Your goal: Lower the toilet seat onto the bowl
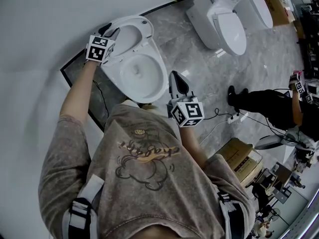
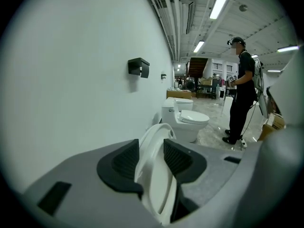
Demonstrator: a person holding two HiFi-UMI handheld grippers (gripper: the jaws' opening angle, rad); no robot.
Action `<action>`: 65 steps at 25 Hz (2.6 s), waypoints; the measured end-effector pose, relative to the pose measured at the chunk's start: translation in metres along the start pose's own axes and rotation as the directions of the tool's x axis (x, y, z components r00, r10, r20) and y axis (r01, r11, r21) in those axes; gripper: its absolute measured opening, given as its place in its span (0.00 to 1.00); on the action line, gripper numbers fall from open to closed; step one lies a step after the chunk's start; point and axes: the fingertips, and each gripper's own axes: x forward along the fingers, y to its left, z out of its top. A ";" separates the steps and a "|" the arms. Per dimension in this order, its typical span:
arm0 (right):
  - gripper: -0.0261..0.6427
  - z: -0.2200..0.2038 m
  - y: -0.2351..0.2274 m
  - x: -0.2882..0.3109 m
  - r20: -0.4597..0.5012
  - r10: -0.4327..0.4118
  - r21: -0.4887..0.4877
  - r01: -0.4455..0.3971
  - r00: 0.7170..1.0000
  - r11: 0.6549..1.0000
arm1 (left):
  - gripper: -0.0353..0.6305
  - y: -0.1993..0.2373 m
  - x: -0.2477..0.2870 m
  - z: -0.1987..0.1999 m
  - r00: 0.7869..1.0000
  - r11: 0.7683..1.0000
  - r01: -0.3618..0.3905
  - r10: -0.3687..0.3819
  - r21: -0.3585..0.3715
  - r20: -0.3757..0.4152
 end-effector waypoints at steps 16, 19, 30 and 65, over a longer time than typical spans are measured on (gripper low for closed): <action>0.08 -0.033 0.013 -0.015 -0.043 0.015 0.026 -0.014 0.999 1.000 | 0.21 -0.040 -0.017 -0.002 0.996 0.996 0.088 -0.088 -0.014 -0.012; 0.08 -0.036 0.011 -0.024 -0.040 0.020 0.032 -0.019 0.999 0.999 | 0.21 -0.050 -0.024 -0.002 0.997 0.997 0.071 -0.071 -0.013 -0.004; 0.08 -0.057 -0.021 -0.064 -0.044 0.026 0.054 -0.023 0.999 0.998 | 0.17 -0.115 -0.044 -0.017 0.997 0.996 0.071 -0.069 0.049 -0.040; 0.08 -0.158 -0.067 -0.145 -0.140 0.025 0.099 -0.011 0.990 0.995 | 0.19 -0.354 -0.041 -0.177 0.892 0.945 0.323 -0.325 -0.061 -0.314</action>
